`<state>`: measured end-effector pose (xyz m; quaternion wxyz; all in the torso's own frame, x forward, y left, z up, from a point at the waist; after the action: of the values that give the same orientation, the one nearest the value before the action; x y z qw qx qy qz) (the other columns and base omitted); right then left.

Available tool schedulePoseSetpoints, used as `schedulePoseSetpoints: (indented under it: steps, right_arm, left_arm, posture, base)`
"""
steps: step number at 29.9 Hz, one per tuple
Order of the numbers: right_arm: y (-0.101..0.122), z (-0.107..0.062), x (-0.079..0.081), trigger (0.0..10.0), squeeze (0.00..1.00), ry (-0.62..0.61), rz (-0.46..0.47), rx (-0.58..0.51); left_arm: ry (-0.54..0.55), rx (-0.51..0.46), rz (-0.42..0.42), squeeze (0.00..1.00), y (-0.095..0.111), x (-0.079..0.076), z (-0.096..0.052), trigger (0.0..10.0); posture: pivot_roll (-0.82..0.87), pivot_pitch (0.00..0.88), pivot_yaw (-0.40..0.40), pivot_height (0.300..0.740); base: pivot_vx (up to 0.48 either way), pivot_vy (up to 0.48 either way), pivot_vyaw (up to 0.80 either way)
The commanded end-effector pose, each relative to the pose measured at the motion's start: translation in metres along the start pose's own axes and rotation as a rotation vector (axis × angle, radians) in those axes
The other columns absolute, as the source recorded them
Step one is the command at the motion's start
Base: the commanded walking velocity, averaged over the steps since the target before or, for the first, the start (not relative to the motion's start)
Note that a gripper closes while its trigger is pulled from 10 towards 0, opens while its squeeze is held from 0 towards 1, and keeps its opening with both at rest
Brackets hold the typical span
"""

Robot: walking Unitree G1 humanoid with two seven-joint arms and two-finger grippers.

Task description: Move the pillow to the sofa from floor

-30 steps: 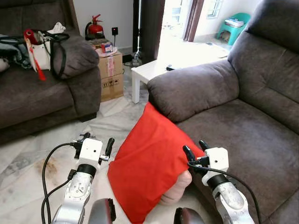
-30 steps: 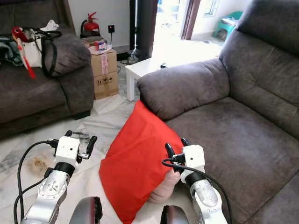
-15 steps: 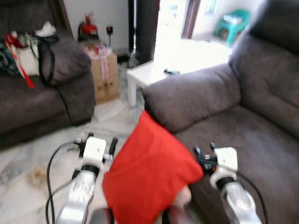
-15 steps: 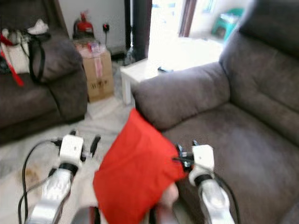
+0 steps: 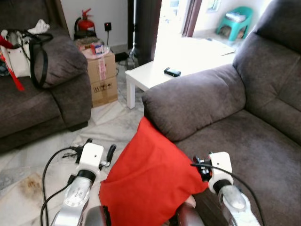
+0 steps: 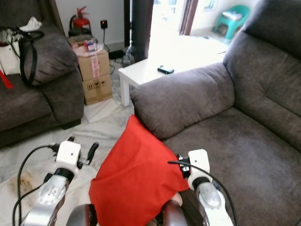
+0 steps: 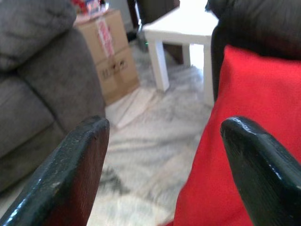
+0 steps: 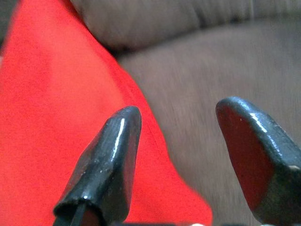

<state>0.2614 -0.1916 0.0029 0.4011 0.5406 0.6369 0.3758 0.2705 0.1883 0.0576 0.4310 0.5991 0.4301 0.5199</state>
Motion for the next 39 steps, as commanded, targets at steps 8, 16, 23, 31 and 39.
schedulePoseSetpoints:
  steps: [8, 16, 23, 31, 39]
  right_arm:
    - [-0.027, 0.011, -0.010, 10.0, 0.26, -0.108, 0.263, 0.195]
    - [-0.019, 0.025, -0.003, 10.0, 1.00, -0.096, 0.550, 0.236]
    - [-0.016, 0.029, 0.005, 10.0, 1.00, -0.014, 0.700, 0.226]
    - [-0.025, 0.026, -0.002, 10.0, 1.00, -0.078, 0.698, 0.245]
    - [-0.020, 0.024, -0.028, 10.0, 0.75, -0.222, 0.726, 0.154]
  left_arm:
    - [0.025, 0.046, -0.001, 0.00, -0.007, 0.016, -0.008, 10.0]
    - [0.029, 0.043, 0.006, 0.00, -0.004, 0.022, -0.009, 10.0]
    - [0.040, 0.043, 0.009, 0.00, -0.002, 0.030, -0.009, 10.0]
    - [0.024, 0.044, 0.009, 0.00, -0.001, 0.027, -0.009, 10.0]
    - [0.013, 0.042, 0.006, 0.00, 0.000, 0.024, -0.008, 10.0]
  posture:
    - [0.05, 0.000, -0.055, 0.563]
    - [0.08, 0.000, -0.049, 0.563]
    - [0.09, 0.000, -0.044, 0.563]
    - [0.08, 0.000, -0.034, 0.563]
    - [0.08, 0.000, -0.029, 0.563]
  base:
    - [0.000, 0.000, 0.00]
    - [0.000, 0.000, 0.00]
    - [0.000, 0.000, 0.00]
    - [0.000, 0.000, 0.00]
    - [0.000, 0.000, 0.00]
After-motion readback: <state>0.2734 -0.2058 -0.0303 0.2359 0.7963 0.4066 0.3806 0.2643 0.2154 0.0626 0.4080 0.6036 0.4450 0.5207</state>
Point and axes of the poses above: a point about 5 cm out from each wrist's last joint towards the gripper, its own z axis pointing out of the wrist towards the gripper, its own y axis along the axis of the wrist's last joint, x = y × z, the point moved 1 cm from there along z, pointing out of the wrist towards the gripper, and after that the axes turned 1 degree about -z, right-handed, at the moved point
